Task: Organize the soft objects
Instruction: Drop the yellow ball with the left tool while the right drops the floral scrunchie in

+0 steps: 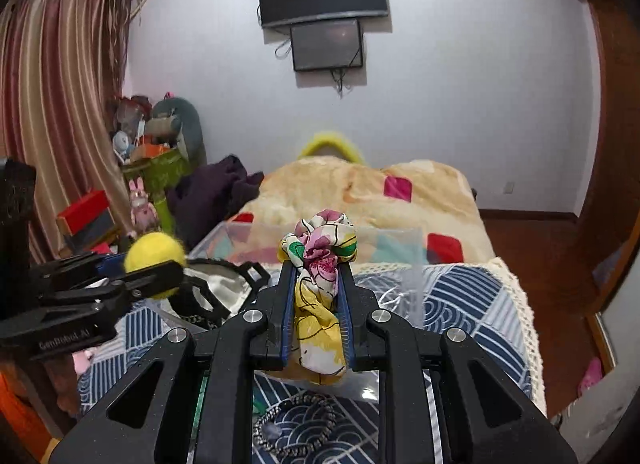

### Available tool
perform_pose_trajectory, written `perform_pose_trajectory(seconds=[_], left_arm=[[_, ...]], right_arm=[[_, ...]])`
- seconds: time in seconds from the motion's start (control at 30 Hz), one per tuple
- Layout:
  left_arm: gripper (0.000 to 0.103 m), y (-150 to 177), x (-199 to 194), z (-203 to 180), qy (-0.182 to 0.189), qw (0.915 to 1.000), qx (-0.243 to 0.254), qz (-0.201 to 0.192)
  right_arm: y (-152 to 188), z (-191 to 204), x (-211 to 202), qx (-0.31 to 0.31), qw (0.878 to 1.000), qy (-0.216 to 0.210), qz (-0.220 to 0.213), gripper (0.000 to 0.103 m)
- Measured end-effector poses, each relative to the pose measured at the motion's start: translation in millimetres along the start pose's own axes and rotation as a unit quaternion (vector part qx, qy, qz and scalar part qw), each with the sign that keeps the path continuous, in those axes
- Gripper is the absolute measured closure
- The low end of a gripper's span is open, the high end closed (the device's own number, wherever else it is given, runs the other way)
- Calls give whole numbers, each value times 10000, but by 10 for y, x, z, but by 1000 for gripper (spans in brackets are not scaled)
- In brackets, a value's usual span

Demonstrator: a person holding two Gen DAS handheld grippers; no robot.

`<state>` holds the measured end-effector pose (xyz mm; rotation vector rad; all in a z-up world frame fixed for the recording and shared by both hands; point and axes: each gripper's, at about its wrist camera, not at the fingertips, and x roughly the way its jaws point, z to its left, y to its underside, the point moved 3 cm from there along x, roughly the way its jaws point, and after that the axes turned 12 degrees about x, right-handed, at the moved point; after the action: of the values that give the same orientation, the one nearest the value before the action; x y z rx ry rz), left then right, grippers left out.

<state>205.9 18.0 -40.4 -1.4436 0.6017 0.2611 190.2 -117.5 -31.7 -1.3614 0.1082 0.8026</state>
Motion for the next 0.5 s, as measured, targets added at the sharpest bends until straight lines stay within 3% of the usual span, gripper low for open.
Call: perform_pose_trajectory(seconds=[0.4, 0.5], left_arm=[[58, 108, 481, -34, 14, 9983, 93, 575], [54, 138, 515, -62, 39, 9978, 165, 644]], right_arm=[[180, -47, 402, -101, 9971, 221, 725, 84], [191, -84, 402, -78, 9968, 234, 758, 80]])
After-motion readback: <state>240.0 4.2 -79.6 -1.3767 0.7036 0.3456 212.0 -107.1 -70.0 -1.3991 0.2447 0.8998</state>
